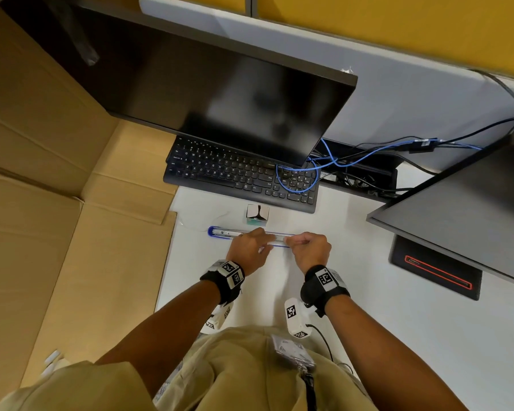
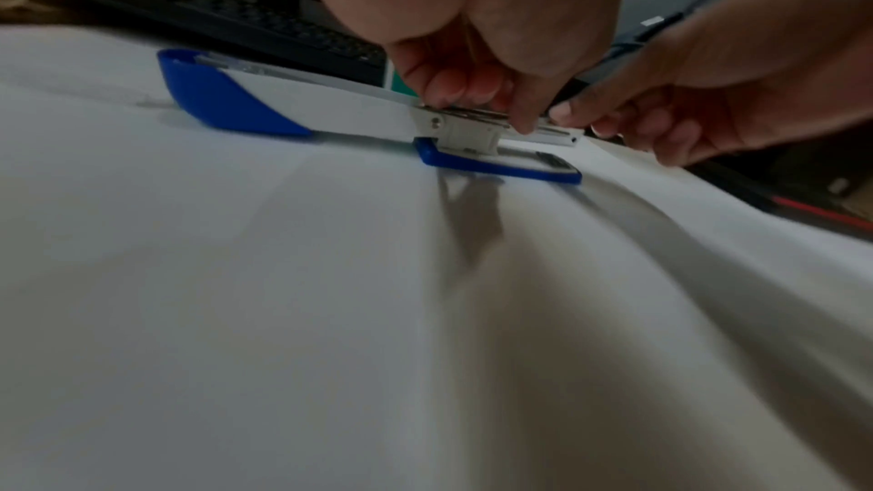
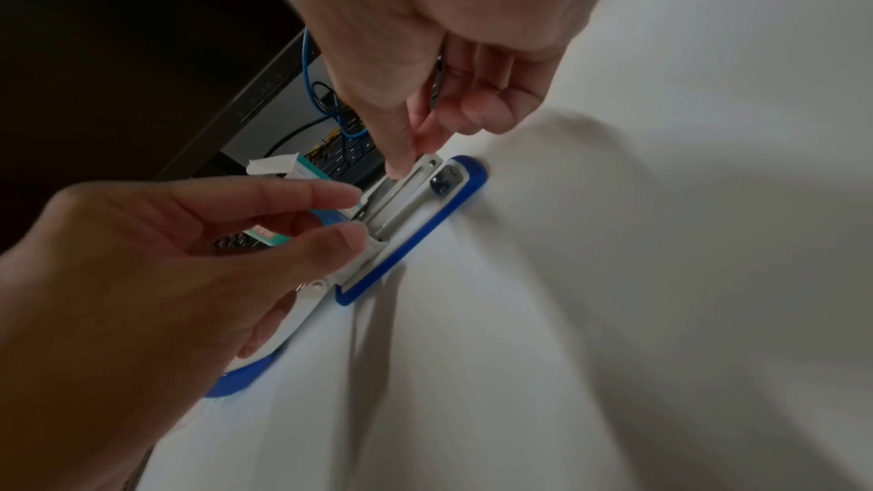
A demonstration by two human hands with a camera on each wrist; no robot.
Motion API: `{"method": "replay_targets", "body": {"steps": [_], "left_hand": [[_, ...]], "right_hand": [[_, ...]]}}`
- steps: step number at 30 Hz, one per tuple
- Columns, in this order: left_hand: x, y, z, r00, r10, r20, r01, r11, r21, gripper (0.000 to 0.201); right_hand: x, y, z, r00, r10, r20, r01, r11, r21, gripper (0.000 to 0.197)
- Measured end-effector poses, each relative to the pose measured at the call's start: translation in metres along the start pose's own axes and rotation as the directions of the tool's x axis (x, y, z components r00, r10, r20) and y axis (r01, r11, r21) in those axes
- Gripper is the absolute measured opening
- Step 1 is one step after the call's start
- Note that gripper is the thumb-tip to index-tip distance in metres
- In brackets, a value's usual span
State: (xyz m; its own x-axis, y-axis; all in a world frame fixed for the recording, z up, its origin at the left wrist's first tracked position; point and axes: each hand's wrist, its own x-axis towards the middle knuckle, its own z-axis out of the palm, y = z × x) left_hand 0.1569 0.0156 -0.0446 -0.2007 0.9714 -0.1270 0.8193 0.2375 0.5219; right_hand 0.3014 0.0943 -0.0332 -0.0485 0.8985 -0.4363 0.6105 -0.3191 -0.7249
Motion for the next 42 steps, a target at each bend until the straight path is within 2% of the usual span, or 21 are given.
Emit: {"method": "replay_targets", "body": {"steps": [4, 7, 10, 13, 15, 17, 19, 23, 27, 31, 36, 39, 42], "left_hand": [[-0.003, -0.001, 0.001, 0.998, 0.023, 0.057, -0.028, 0.995, 0.094, 0.033], [-0.005, -0.001, -0.001, 0.997, 0.043, 0.067, -0.05, 0.994, 0.1, 0.034], [-0.008, -0.003, -0.003, 0.998, 0.054, 0.033, -0.057, 0.996, 0.071, 0.03], [-0.01, -0.008, -0.01, 0.994, 0.018, -0.112, -0.024, 0.999, -0.049, 0.014], [-0.013, -0.016, -0.021, 0.976, -0.054, -0.213, 0.028, 0.992, -0.123, 0.005], [-0.018, -0.031, -0.031, 0.956, -0.139, -0.259, 0.098, 0.982, -0.163, 0.009], [-0.024, -0.052, -0.038, 0.95, -0.18, -0.255, 0.145, 0.978, -0.151, 0.022], [-0.035, -0.082, -0.047, 0.981, -0.169, -0.095, 0.173, 0.985, 0.027, 0.044], [-0.031, -0.089, -0.053, 0.989, -0.12, -0.085, 0.128, 0.987, 0.098, 0.032], [-0.023, -0.085, -0.055, 0.983, -0.161, -0.089, 0.168, 0.983, 0.079, 0.026], [-0.023, -0.084, -0.055, 0.98, -0.179, -0.083, 0.186, 0.98, 0.077, 0.026], [-0.023, -0.083, -0.054, 0.976, -0.203, -0.081, 0.209, 0.975, 0.072, 0.028], [-0.026, -0.082, -0.056, 0.961, -0.263, -0.085, 0.267, 0.963, 0.042, 0.035]], "right_hand": [[-0.001, 0.0, -0.003, 0.999, -0.04, 0.018, 0.04, 0.999, -0.03, 0.006], [-0.007, 0.004, -0.003, 0.964, -0.259, 0.055, 0.264, 0.953, -0.15, 0.006], [-0.018, 0.003, -0.003, 0.88, -0.414, 0.231, 0.472, 0.816, -0.333, 0.015], [-0.027, 0.0, 0.0, 0.793, -0.477, 0.379, 0.608, 0.65, -0.456, 0.03], [-0.03, -0.002, 0.003, 0.766, -0.499, 0.406, 0.643, 0.597, -0.479, 0.034], [-0.031, -0.004, 0.006, 0.762, -0.507, 0.403, 0.647, 0.582, -0.493, 0.037], [-0.031, -0.006, 0.007, 0.772, -0.481, 0.415, 0.635, 0.583, -0.507, 0.04], [-0.027, -0.003, 0.008, 0.786, -0.436, 0.438, 0.618, 0.572, -0.539, 0.041], [-0.025, -0.001, 0.007, 0.807, -0.408, 0.427, 0.59, 0.587, -0.554, 0.042], [-0.023, 0.0, 0.004, 0.828, -0.373, 0.419, 0.559, 0.616, -0.555, 0.043], [-0.017, 0.005, -0.007, 0.842, -0.372, 0.39, 0.538, 0.626, -0.565, 0.043], [-0.014, 0.01, -0.014, 0.861, -0.362, 0.356, 0.507, 0.662, -0.553, 0.042], [-0.014, 0.012, -0.019, 0.844, -0.421, 0.331, 0.536, 0.647, -0.542, 0.038]]}}
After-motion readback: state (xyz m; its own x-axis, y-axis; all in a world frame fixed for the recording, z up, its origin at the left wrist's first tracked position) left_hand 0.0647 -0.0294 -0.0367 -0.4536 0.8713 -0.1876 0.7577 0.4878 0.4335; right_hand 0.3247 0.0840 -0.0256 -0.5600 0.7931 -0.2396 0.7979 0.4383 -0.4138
